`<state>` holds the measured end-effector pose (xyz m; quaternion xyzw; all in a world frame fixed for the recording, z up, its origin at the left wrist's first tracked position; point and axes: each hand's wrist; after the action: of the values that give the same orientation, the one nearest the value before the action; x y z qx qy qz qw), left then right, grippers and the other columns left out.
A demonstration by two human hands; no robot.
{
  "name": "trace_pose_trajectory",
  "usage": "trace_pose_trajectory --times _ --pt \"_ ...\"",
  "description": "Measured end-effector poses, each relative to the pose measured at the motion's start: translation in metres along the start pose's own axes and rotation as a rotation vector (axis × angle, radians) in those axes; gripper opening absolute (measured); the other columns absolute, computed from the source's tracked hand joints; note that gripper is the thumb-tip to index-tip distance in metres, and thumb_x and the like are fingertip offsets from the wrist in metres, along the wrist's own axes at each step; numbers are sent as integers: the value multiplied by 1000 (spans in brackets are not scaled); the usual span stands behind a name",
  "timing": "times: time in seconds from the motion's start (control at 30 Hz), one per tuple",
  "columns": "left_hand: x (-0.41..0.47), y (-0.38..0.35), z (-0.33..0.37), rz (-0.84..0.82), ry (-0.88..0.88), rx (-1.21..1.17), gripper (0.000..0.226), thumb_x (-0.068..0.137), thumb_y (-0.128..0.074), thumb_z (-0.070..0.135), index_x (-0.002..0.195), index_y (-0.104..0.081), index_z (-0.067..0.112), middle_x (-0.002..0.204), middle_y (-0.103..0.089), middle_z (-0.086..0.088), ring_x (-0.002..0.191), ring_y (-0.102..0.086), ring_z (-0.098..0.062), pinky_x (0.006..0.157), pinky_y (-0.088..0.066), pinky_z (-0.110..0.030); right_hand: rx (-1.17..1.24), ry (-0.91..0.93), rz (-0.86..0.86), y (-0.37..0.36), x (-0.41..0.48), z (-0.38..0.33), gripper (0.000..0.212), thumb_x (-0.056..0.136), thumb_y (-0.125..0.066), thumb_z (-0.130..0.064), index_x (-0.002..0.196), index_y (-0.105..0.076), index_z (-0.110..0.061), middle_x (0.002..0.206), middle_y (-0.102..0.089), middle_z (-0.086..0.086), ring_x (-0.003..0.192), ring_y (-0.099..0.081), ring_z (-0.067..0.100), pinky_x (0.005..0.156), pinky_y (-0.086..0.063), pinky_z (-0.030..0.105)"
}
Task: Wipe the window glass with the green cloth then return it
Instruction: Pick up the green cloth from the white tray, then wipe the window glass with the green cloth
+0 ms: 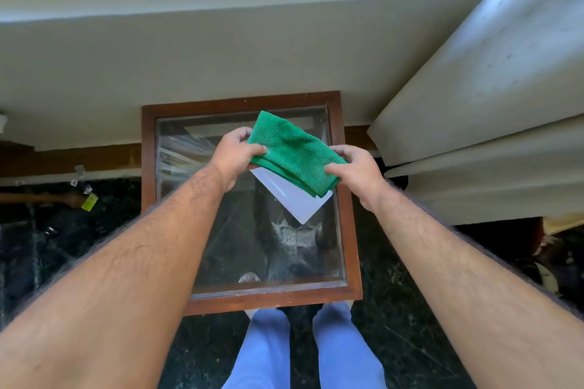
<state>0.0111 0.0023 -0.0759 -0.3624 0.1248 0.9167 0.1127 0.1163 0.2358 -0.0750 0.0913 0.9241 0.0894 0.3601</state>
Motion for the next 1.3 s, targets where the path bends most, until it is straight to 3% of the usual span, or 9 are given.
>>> trace_pose_trajectory --times 0.1,0.27,0.4,0.5,0.67,0.77,0.93,1.17,1.3 --pt "-27 9 35 -39 -52 -67 20 92 -70 -2 95 -66 17 110 -77 -12 95 -78 -23 79 -67 -38 -11 50 -35 18 -19 -37 32 93 -80 -13 124 -78 -14 120 -78 2 111 -74 18 90 -62 34" --pt "-76 26 106 -76 -175 -145 12 91 -76 7 95 -70 17 97 -80 -7 96 -76 -27 90 -63 -49 33 136 0 44 -57 -104 22 90 -83 -19 112 -83 -15 105 -84 3 100 -80 22 91 -65 40" --pt "-121 43 169 -110 -291 -140 17 89 -77 3 94 -70 18 88 -82 0 86 -78 -19 74 -67 -35 38 249 28 67 -95 -166 13 89 -83 -14 102 -83 -14 104 -84 11 92 -76 21 90 -62 43" --pt "-156 55 215 -73 -374 -109 21 86 -78 -1 93 -67 16 92 -78 -4 84 -77 -19 71 -67 -34 15 347 24 86 -123 -217 10 89 -83 -10 95 -80 -18 93 -78 5 83 -71 12 78 -57 30" --pt "-221 76 295 -39 -523 -90 21 89 -74 -5 97 -64 12 97 -73 -8 86 -74 -22 69 -68 -33 -16 490 -16 111 -171 -303 26 92 -79 -4 117 -76 4 108 -77 15 92 -72 18 72 -61 23" --pt "-263 92 344 -16 -604 -81 20 90 -74 -3 99 -64 12 104 -74 -11 95 -74 -27 77 -68 -39 0 578 -6 123 -207 -355 24 94 -78 -4 117 -77 3 107 -78 15 86 -76 14 69 -64 20" --pt "-327 116 422 24 -780 -69 15 92 -74 2 99 -66 14 103 -74 -7 92 -74 -22 66 -66 -25 23 723 55 138 -268 -435 22 94 -79 -8 113 -79 4 102 -80 17 91 -77 23 79 -69 32" --pt "-401 147 504 73 -1001 -123 13 94 -72 6 100 -64 15 109 -72 -13 102 -72 -32 77 -68 -43 14 890 172 141 -348 -522 20 91 -82 -7 106 -78 6 88 -78 8 77 -76 16 69 -69 29" --pt "-437 162 539 117 -1111 -150 19 92 -73 4 95 -66 21 105 -71 -8 106 -70 -35 88 -65 -52 7 954 230 138 -384 -561 21 91 -82 -8 108 -78 3 99 -79 12 93 -77 26 83 -70 43"
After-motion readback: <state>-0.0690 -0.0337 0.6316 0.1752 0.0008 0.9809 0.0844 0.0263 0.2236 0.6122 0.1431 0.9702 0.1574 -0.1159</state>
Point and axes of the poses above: each hand's wrist, its own x-axis towards the middle knuckle, its own y-axis out of the back of the hand, z = x × y
